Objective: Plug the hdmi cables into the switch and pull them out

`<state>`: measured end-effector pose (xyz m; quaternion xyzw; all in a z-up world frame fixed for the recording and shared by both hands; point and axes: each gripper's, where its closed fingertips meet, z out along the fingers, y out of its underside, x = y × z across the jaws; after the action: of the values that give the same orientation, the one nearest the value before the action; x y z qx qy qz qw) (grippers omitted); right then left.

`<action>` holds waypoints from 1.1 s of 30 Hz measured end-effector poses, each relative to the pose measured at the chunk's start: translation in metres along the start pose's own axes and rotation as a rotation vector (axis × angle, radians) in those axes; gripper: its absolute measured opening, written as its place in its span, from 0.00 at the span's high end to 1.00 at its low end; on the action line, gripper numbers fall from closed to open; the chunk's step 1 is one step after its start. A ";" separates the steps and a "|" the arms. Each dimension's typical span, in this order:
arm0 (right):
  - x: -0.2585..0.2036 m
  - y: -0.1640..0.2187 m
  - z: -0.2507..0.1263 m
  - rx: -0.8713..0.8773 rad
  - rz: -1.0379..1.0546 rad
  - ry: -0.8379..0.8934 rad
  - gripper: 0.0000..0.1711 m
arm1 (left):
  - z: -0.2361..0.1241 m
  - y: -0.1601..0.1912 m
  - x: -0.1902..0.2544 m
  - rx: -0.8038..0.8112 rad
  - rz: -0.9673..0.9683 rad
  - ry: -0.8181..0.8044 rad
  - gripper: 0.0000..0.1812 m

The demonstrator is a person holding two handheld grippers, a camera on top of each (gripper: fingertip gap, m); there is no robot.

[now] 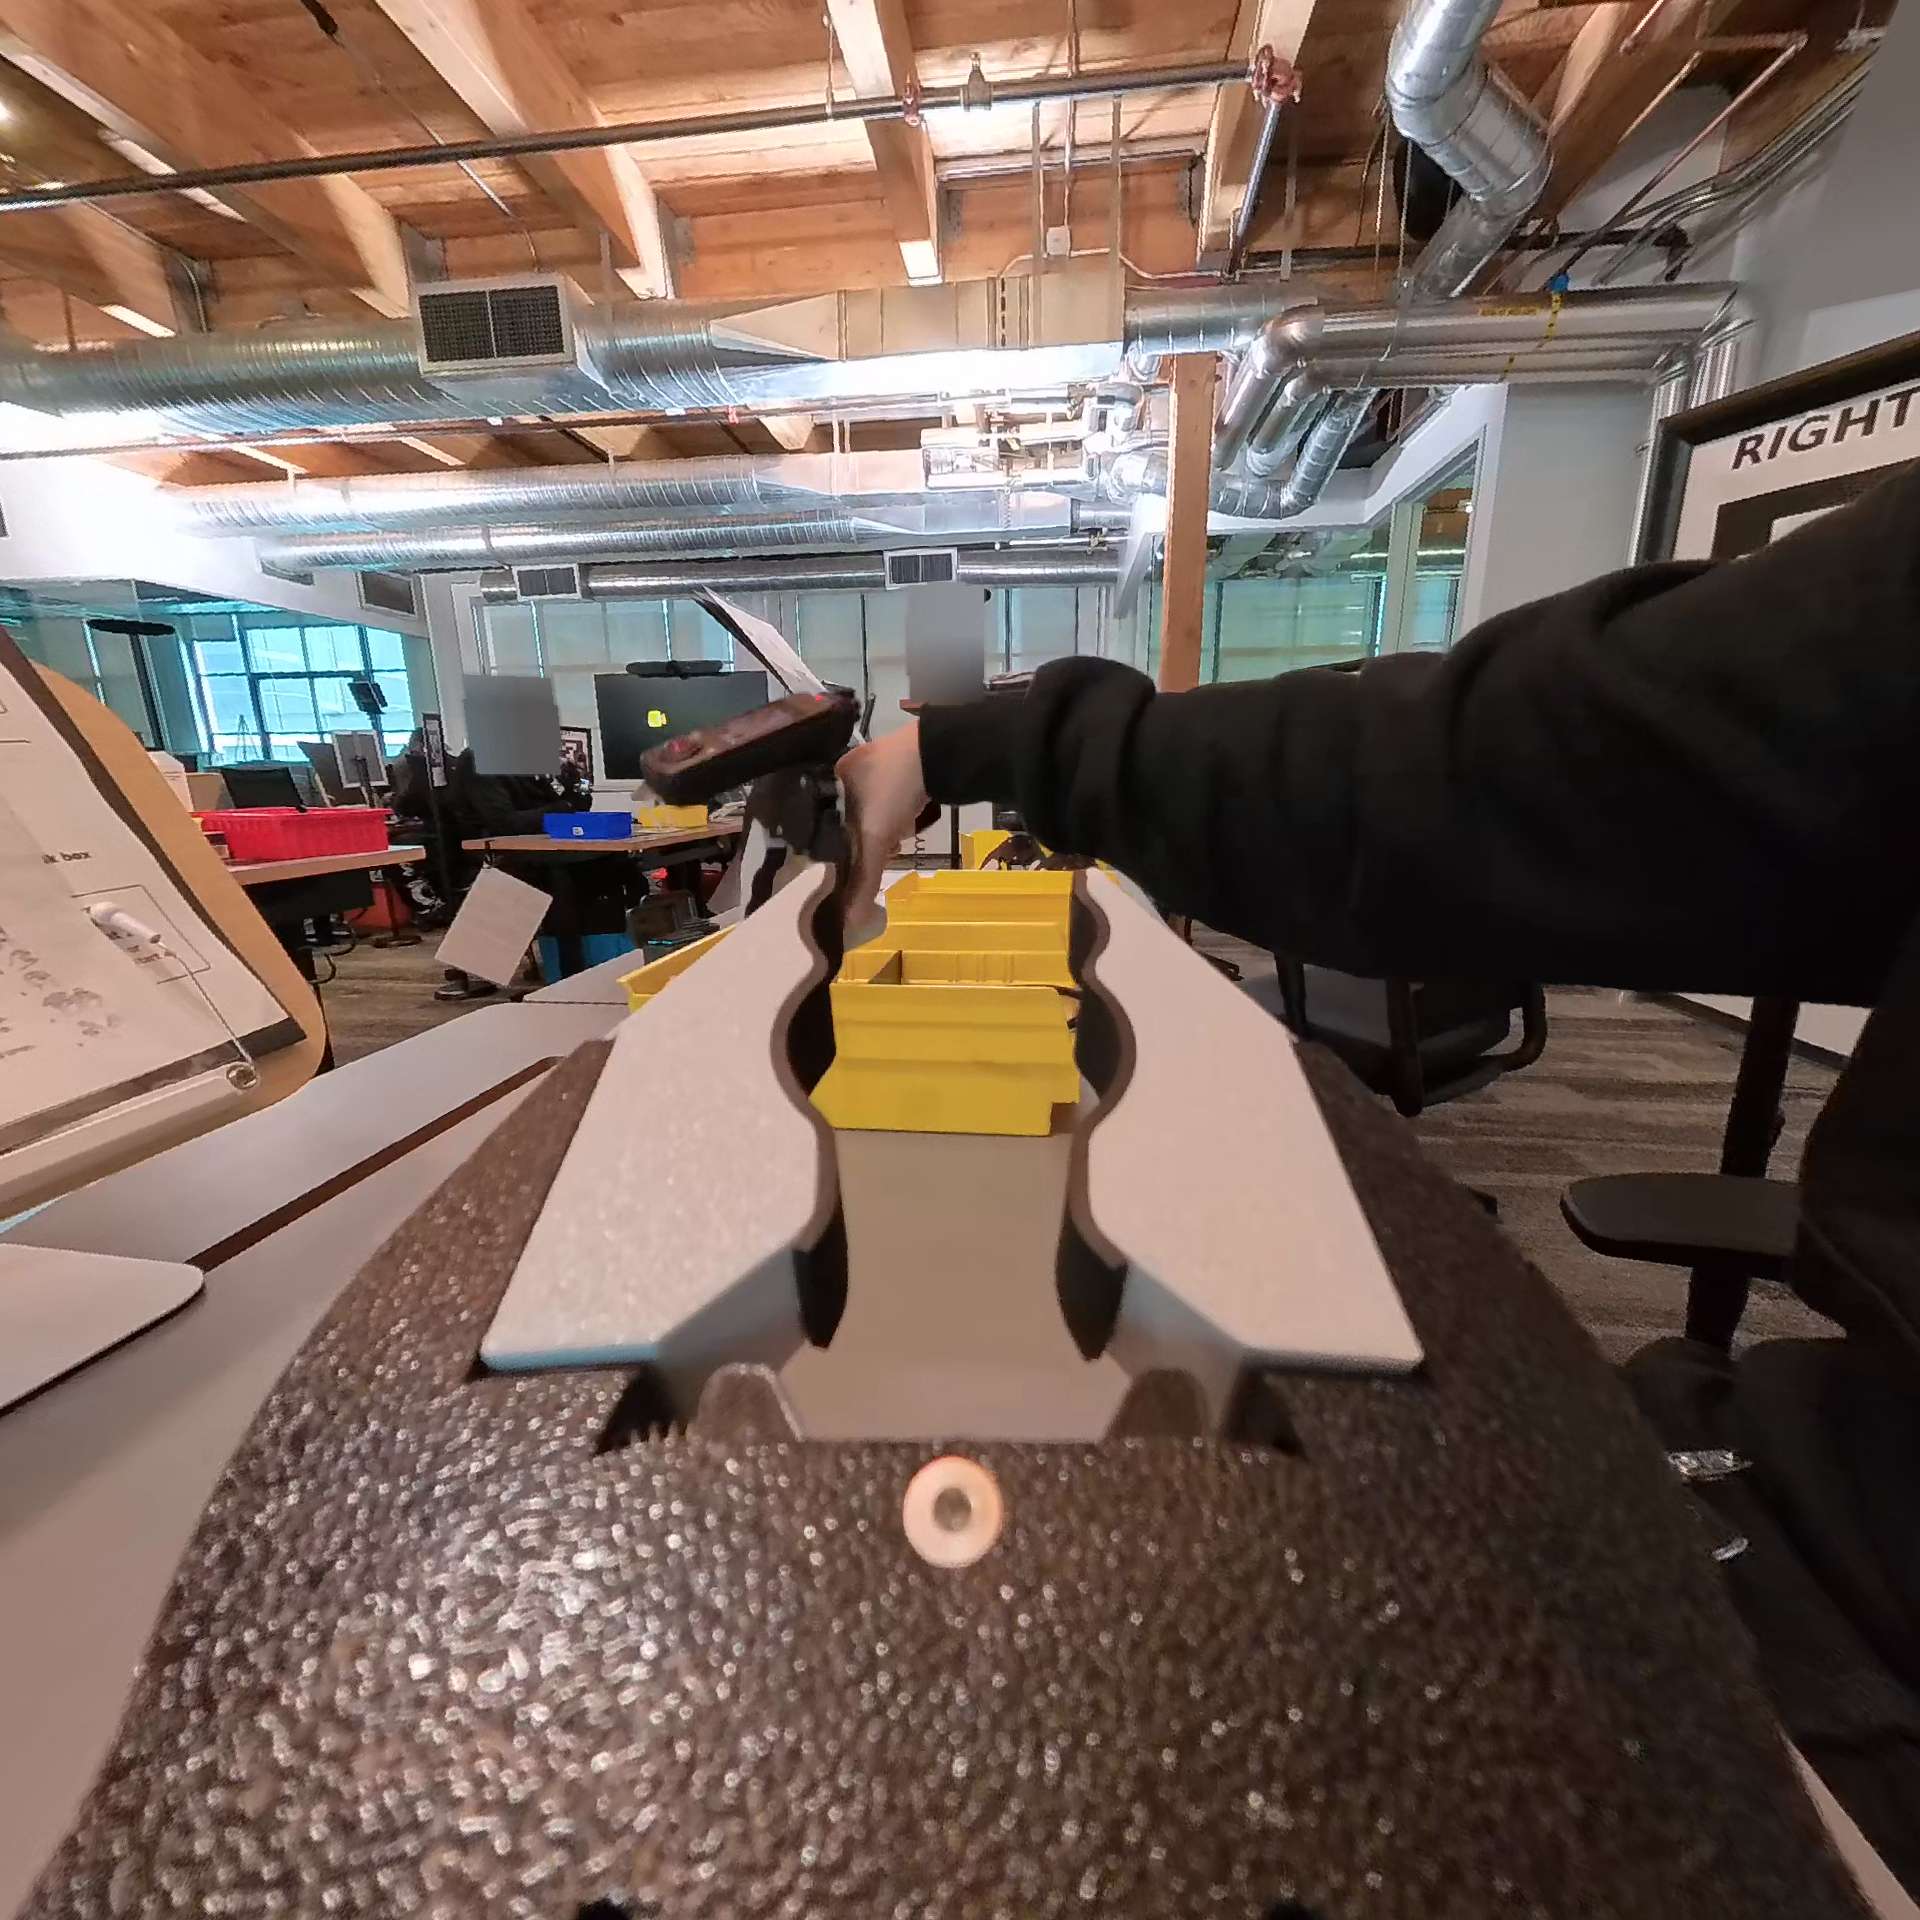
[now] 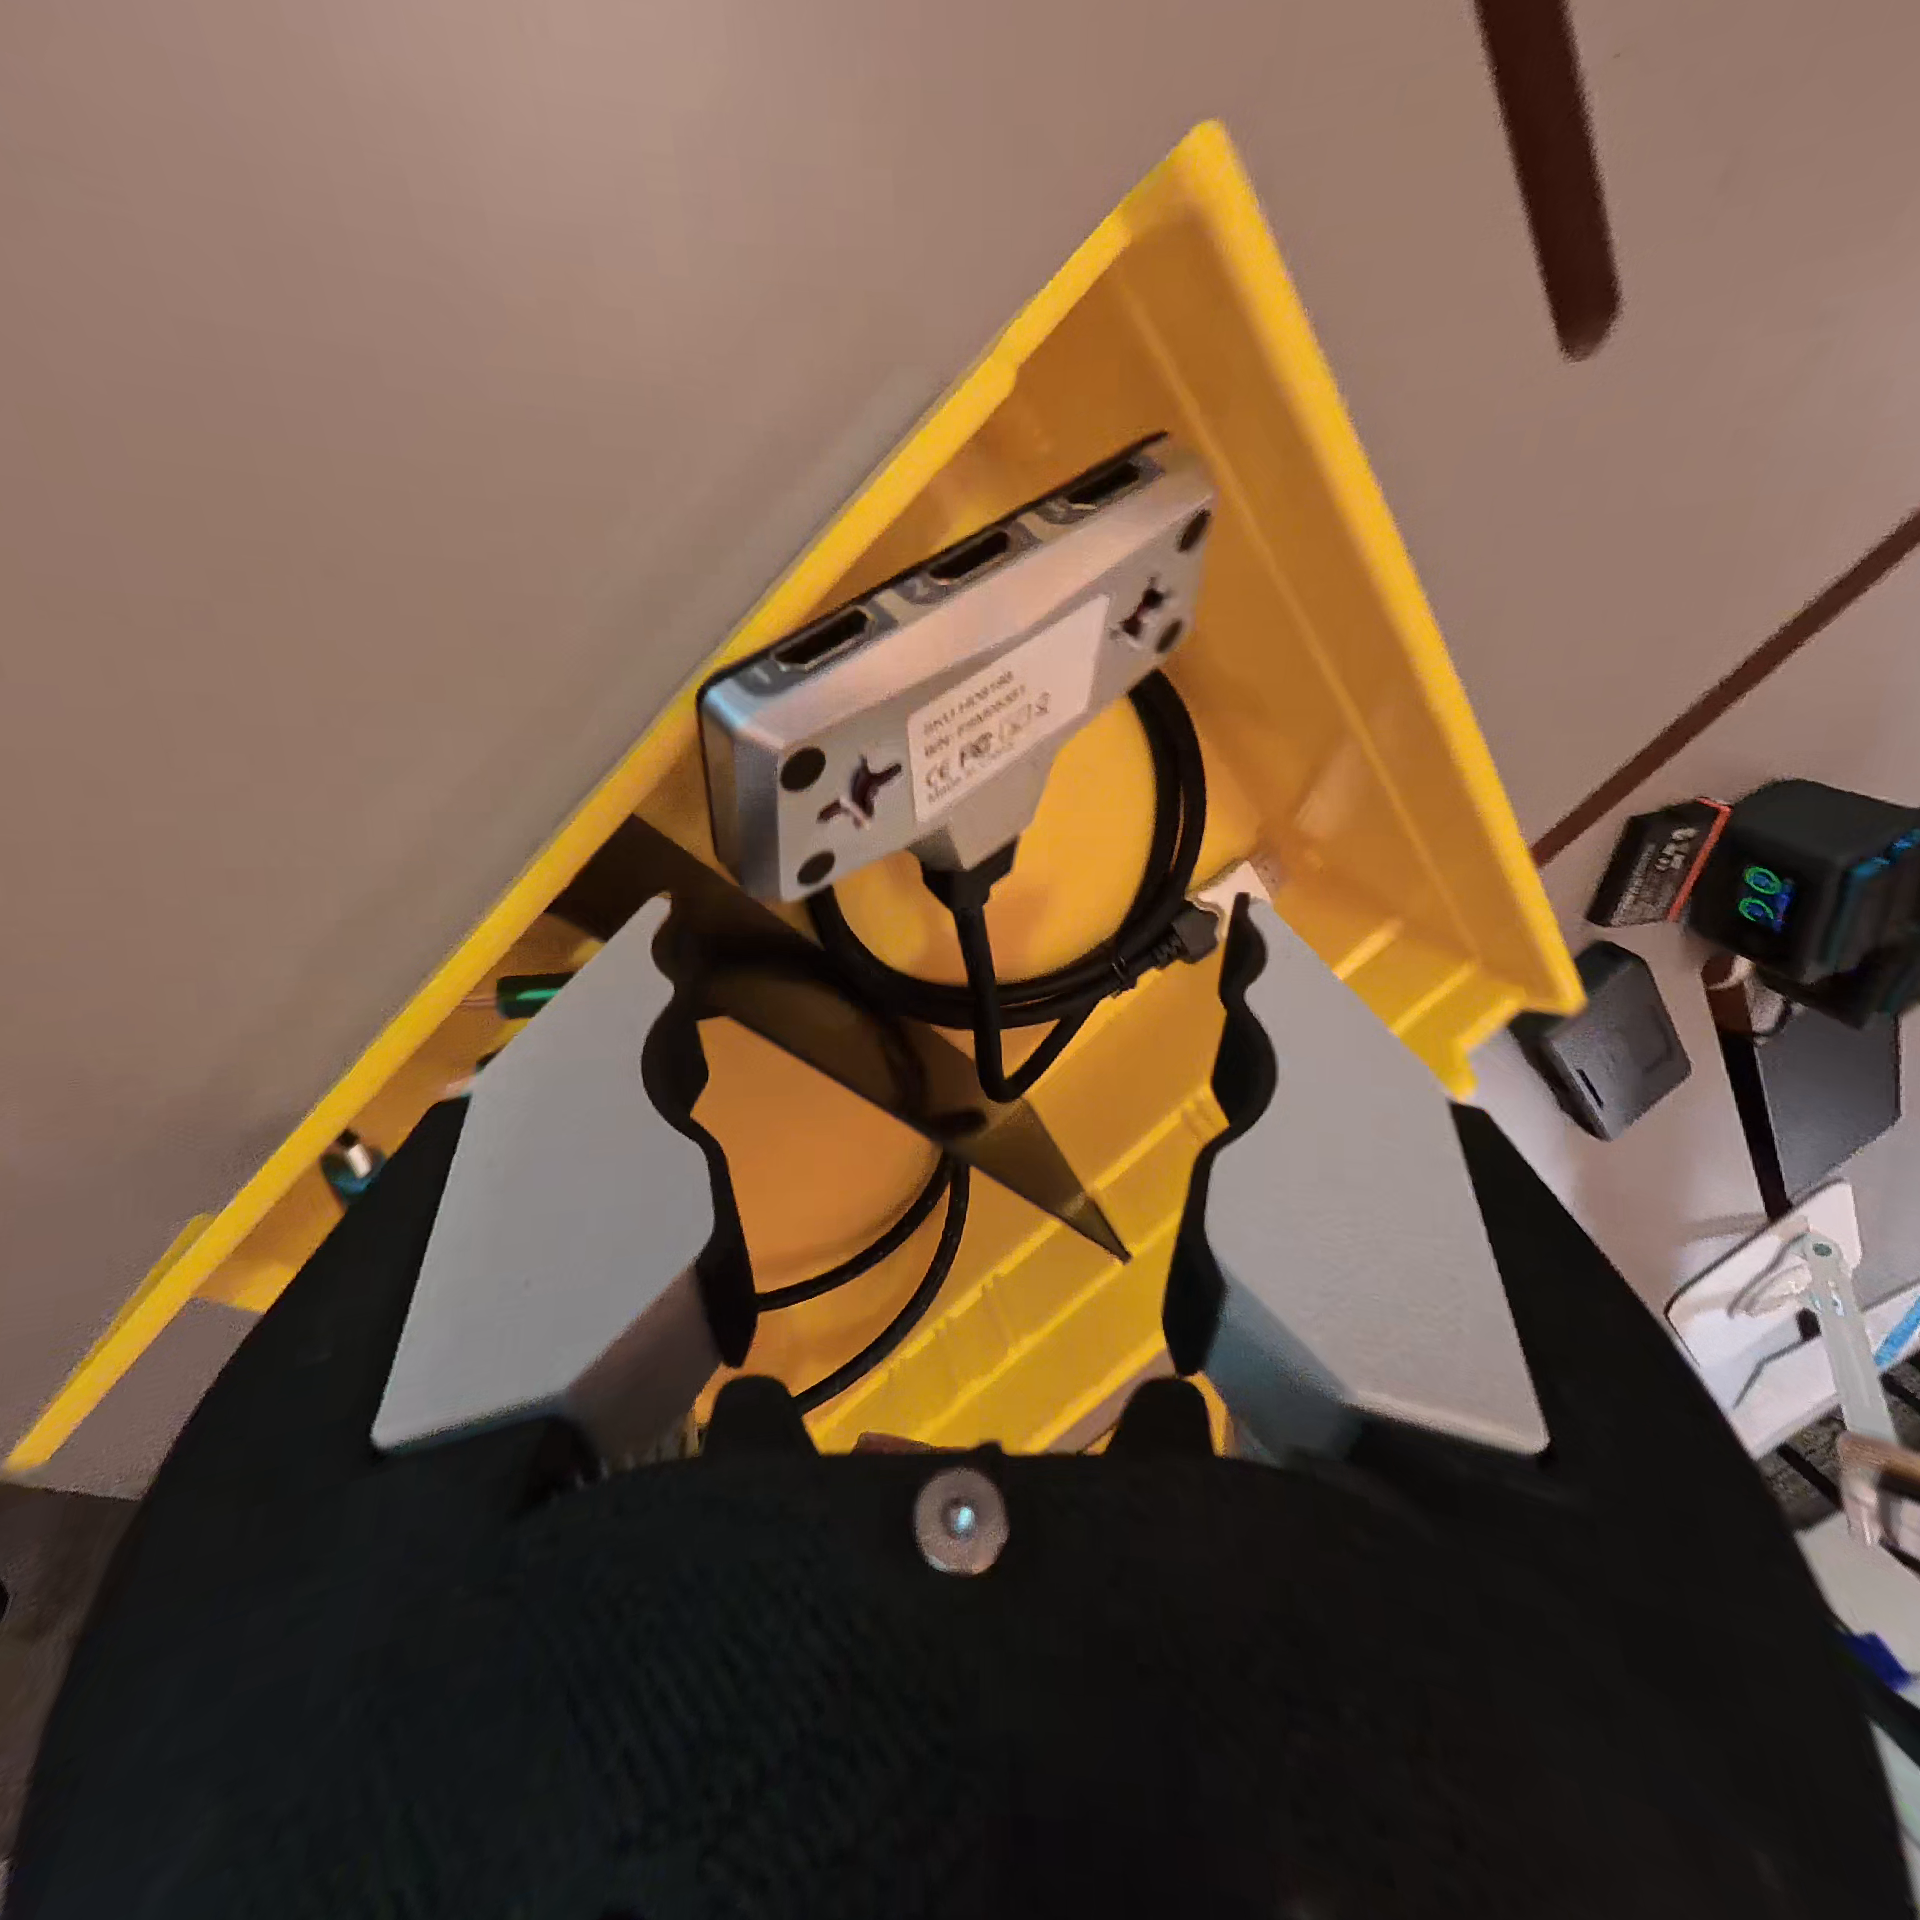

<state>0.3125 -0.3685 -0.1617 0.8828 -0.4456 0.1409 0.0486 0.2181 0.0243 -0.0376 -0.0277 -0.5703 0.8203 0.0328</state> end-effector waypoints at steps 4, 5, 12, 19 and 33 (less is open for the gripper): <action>-0.003 -0.019 -0.060 0.219 0.073 0.113 0.38 | 0.001 0.002 -0.004 -0.008 -0.005 -0.018 0.77; -0.014 -0.032 -0.077 0.334 0.088 0.109 0.37 | 0.001 0.002 -0.004 -0.007 -0.006 -0.020 0.77; -0.194 -0.114 -0.168 1.185 0.067 -0.337 0.36 | -0.006 0.008 -0.026 -0.101 0.039 -0.155 0.78; -0.299 -0.069 -0.139 1.277 0.050 -0.501 0.37 | -0.169 -0.002 -0.128 -0.744 0.146 -0.934 0.71; -0.313 -0.019 -0.108 1.208 0.015 -0.507 0.35 | -0.301 0.078 -0.168 -1.705 -0.595 -0.973 0.50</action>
<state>0.1292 -0.0927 -0.1491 0.7576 -0.2919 0.1543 -0.5631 0.4089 0.2642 -0.2139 0.4367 -0.8988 0.0229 -0.0305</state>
